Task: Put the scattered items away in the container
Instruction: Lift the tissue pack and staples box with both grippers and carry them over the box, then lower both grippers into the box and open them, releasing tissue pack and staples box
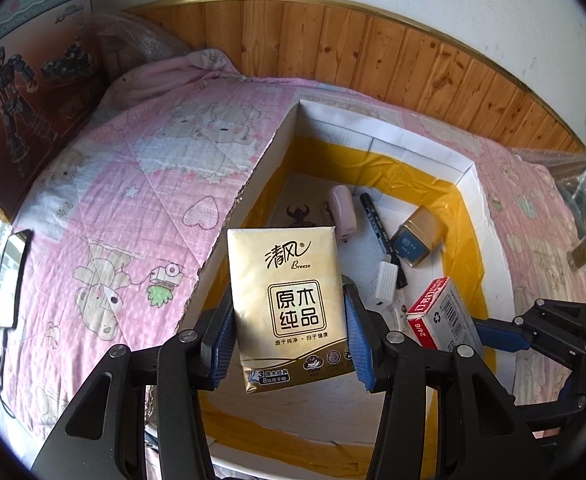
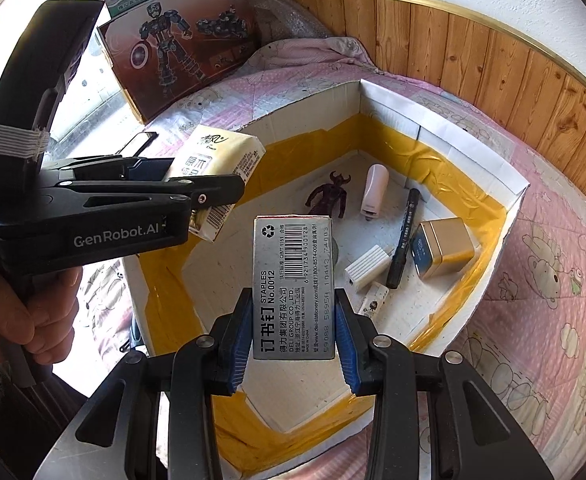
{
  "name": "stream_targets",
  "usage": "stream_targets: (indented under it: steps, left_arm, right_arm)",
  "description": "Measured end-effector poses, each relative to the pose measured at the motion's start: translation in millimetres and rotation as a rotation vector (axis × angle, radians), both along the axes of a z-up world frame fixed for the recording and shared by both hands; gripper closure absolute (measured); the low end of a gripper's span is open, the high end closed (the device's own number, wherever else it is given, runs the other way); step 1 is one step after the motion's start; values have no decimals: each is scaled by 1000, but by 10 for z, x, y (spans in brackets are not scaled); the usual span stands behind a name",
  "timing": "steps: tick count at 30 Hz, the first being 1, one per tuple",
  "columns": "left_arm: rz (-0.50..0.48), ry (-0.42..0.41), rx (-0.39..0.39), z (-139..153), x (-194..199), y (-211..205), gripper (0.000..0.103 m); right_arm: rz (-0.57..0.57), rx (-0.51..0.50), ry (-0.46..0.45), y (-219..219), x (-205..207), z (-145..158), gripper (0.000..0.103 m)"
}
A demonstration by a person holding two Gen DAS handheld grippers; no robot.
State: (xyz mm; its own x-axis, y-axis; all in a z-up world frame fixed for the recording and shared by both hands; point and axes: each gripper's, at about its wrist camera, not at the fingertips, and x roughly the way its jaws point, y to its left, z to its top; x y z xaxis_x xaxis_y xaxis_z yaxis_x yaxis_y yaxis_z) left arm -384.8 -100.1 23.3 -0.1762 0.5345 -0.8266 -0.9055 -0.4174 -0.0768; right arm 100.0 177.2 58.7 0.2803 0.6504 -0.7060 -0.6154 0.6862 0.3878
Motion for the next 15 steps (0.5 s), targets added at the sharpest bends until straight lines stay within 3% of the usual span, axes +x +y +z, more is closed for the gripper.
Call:
stream_targets:
  steps: [9,15]
  left_arm:
    - [-33,83,-85,-172,57,59,52]
    - [-60,112,-143,-318,85,89,52]
  right_arm:
    - [19,-58,43,61,29,-167,64]
    - [32,-104,17,118,6,-182,64]
